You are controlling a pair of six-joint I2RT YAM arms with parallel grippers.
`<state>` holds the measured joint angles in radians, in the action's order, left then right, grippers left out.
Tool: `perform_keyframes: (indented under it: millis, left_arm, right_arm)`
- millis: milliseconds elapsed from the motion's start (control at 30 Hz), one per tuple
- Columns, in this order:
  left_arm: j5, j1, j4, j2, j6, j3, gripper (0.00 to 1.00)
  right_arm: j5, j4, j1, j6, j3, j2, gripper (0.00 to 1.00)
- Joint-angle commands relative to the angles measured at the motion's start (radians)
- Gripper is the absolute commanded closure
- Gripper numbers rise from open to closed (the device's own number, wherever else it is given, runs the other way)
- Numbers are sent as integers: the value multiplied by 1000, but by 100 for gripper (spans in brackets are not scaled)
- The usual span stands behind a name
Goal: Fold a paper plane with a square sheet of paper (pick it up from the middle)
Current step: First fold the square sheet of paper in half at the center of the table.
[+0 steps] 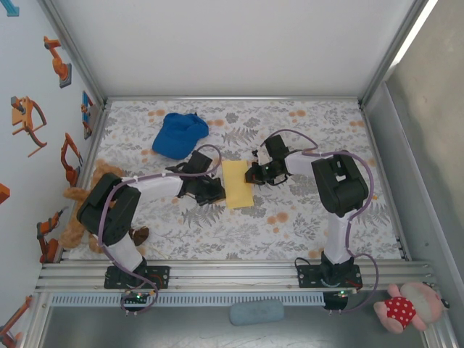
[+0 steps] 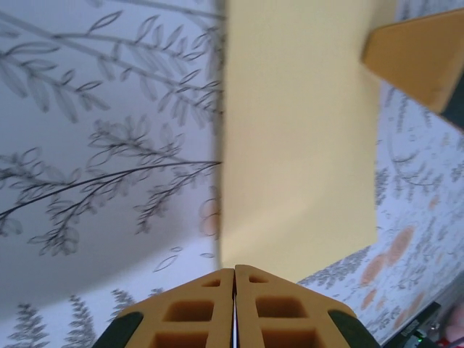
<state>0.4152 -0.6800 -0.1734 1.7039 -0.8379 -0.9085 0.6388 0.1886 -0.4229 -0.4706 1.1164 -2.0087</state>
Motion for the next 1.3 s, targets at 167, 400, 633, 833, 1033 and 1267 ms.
perform_keyframes:
  millis: [167, 400, 633, 833, 1033, 1267]
  left_arm:
    - [71, -48, 56, 118, -13, -107, 90]
    - [94, -52, 25, 154, 13, -39, 89]
    - [40, -39, -103, 132, 92, 38, 89]
    - [29, -40, -139, 25, 99, 94, 89]
    - [-51, -40, -164, -143, 77, 99, 87]
    - [-171, -40, -38, -259, -9, 84, 74]
  right_arm:
    - [-306, 172, -5, 21, -87, -129, 100]
    - [-306, 172, -5, 20, -84, -130, 100]
    - [-309, 173, -5, 20, -77, -128, 100]
    - [-296, 174, -5, 15, -72, -117, 100]
    - [-275, 157, -18, -7, -63, -50, 100]
    - [-235, 118, -66, -95, 42, 126, 92]
